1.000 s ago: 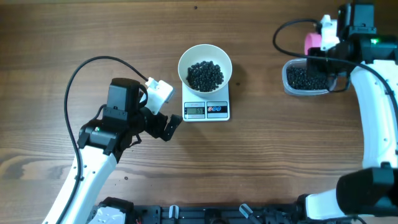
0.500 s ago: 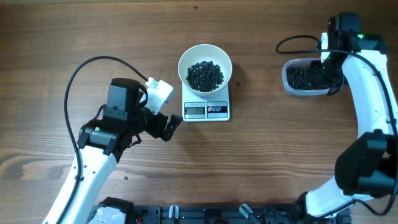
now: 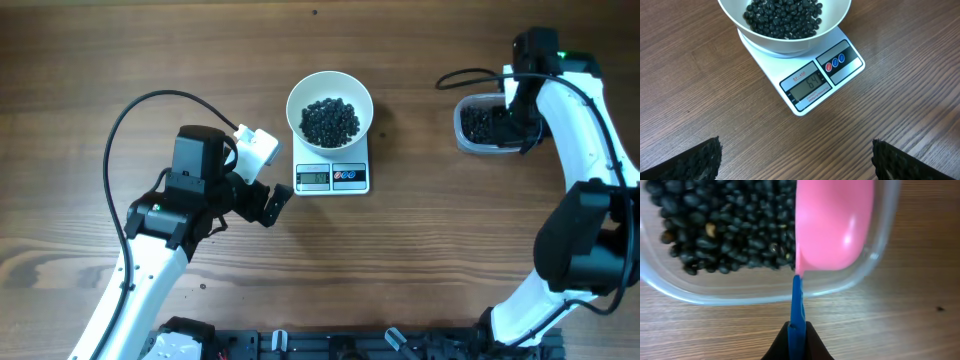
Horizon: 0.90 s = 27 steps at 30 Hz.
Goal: Scoop item into bowl and weigh 150g on scale
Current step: 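Return scoop to the bean tub and scoop more beans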
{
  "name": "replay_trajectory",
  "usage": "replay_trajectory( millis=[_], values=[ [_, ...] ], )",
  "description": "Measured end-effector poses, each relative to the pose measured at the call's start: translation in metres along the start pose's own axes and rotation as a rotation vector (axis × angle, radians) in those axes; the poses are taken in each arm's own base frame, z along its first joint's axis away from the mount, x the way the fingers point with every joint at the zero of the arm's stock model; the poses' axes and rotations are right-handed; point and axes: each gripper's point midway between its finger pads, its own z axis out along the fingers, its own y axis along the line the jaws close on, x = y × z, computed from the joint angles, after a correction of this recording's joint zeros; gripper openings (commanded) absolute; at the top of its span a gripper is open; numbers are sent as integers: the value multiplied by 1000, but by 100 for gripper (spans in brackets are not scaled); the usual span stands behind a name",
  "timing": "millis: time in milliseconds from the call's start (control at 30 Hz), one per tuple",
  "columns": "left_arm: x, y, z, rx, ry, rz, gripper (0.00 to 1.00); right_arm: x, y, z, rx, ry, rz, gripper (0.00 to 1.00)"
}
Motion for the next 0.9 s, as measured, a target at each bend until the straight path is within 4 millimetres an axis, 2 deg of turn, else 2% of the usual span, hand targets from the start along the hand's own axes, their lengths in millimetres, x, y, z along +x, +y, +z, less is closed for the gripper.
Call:
replay_trajectory(
  millis=[467, 667, 900],
  values=[
    [0, 0, 0, 0, 0, 0, 100, 2, 31, 2, -192, 10, -24, 4],
    [0, 0, 0, 0, 0, 0, 100, 3, 32, 2, -286, 3, 18, 4],
    [0, 0, 0, 0, 0, 0, 100, 3, 24, 1, -418, -15, 107, 4]
  ],
)
